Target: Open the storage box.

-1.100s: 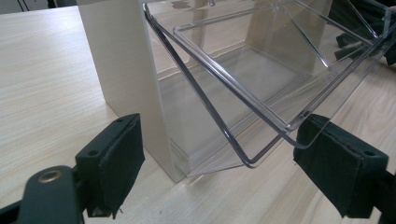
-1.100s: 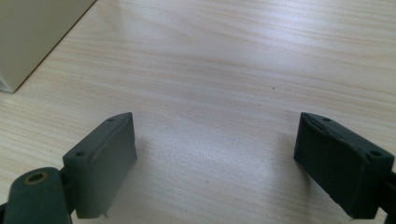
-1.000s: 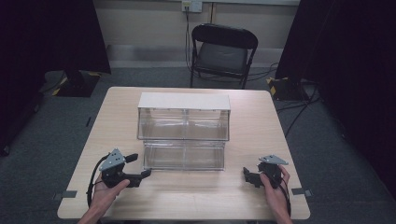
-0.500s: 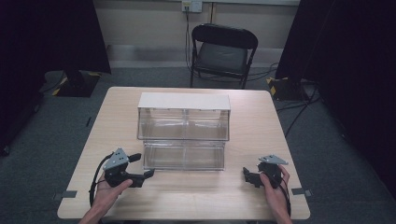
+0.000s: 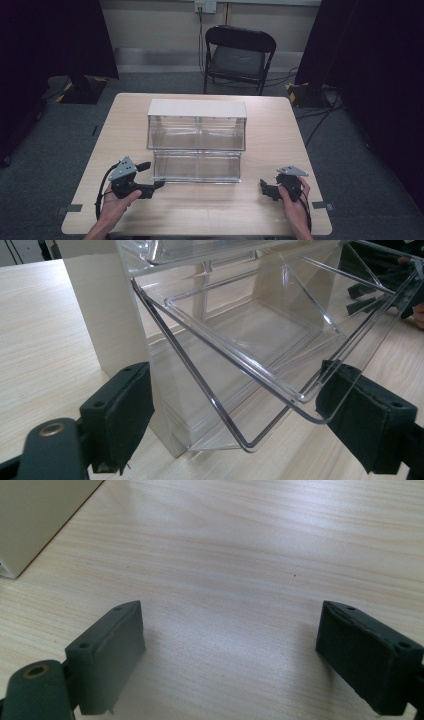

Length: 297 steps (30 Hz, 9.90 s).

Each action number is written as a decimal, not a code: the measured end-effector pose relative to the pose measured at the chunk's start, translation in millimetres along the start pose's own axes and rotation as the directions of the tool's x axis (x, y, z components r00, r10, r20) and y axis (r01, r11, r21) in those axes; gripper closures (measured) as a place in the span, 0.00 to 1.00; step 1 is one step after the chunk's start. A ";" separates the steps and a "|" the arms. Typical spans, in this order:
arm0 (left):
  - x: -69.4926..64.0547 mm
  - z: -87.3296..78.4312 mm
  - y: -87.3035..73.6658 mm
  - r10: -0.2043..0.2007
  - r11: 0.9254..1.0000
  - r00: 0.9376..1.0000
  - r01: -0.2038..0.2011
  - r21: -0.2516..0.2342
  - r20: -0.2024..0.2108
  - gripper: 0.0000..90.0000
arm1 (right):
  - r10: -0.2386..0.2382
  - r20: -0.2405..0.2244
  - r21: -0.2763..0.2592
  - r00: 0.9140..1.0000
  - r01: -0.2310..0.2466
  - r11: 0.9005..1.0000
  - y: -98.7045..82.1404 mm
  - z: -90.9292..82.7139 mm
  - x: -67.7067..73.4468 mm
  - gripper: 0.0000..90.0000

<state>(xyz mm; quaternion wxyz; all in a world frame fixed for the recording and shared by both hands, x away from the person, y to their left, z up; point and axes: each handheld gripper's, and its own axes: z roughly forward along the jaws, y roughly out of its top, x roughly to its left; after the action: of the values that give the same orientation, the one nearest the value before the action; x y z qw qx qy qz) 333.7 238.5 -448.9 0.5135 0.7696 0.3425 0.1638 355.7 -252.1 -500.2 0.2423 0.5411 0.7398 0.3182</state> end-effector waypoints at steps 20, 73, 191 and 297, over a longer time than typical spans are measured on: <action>-0.2 -2.8 8.8 -0.002 1.000 1.000 0.002 -0.004 0.001 0.17 | -0.002 -0.005 0.001 1.000 0.002 1.000 0.4 0.6 0.1 0.12; -0.9 -3.1 39.3 -0.003 1.000 1.000 0.003 -0.030 0.006 0.17 | -0.004 -0.007 0.003 1.000 0.004 1.000 0.9 1.1 0.3 0.11; 0.1 -5.1 72.1 0.019 0.997 1.000 -0.020 -0.069 -0.013 0.16 | -0.008 -0.008 0.007 1.000 0.008 1.000 1.5 1.9 0.4 0.10; 4.7 -0.2 73.4 -0.024 0.997 1.000 0.026 -0.069 0.018 0.11 | -0.008 -0.008 0.007 1.000 0.008 1.000 1.5 1.9 0.4 0.10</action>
<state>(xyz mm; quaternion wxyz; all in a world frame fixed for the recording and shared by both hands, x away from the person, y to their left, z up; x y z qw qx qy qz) 363.3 224.4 -383.1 0.5446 0.7483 0.3419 0.1626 357.9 -250.9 -500.4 0.2387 0.5375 0.7440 0.3170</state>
